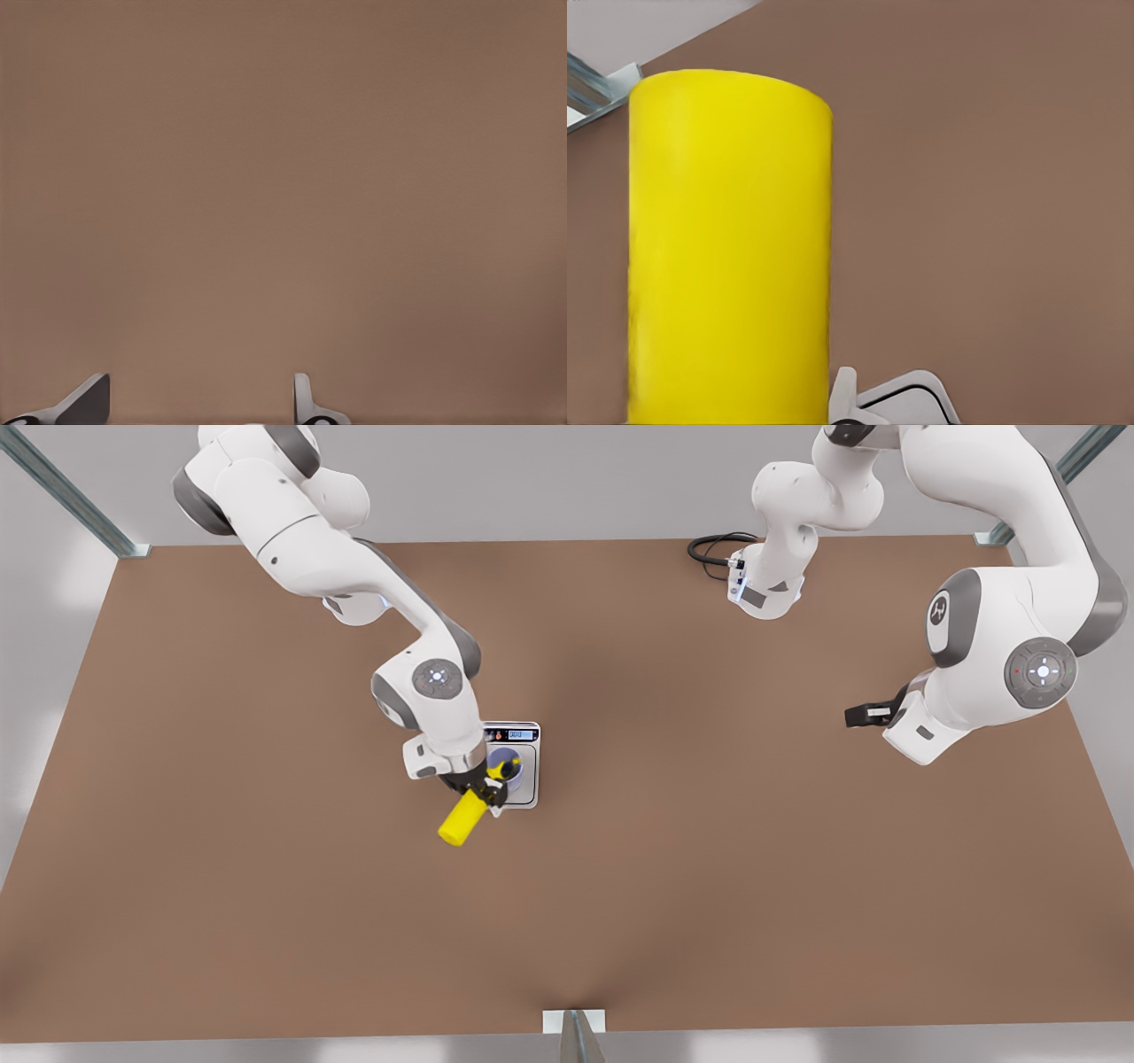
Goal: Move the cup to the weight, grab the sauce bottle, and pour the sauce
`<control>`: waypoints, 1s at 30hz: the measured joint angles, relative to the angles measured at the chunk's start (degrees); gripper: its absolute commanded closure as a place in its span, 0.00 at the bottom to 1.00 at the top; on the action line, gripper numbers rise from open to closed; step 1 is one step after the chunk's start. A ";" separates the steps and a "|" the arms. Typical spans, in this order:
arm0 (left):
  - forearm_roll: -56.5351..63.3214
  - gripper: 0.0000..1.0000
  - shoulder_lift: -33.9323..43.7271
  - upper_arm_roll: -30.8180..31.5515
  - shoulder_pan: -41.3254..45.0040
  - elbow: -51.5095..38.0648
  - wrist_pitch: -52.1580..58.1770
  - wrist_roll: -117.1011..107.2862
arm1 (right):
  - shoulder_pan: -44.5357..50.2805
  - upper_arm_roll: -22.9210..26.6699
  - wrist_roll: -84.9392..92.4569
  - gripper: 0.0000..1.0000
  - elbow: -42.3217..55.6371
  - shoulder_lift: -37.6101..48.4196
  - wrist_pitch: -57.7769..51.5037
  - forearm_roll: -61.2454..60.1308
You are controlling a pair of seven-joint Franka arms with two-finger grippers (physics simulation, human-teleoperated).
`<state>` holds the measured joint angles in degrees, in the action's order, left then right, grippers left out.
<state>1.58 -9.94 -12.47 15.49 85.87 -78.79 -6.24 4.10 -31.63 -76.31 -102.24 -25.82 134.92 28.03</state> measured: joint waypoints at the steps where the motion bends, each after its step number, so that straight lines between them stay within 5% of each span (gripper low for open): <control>1: 0.00 0.00 0.00 -0.01 -0.01 0.00 0.03 0.00 | 0.03 0.00 0.00 0.79 -0.01 -0.38 0.03 1.25; 30: -0.76 0.00 0.06 0.34 0.00 -0.78 2.94 2.12 | 0.93 -0.04 -1.83 0.79 -2.28 -2.11 1.45 13.89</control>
<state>0.82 -9.87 -12.12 15.49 85.09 -75.85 -4.12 5.03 -31.67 -78.14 -104.52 -27.93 136.37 41.92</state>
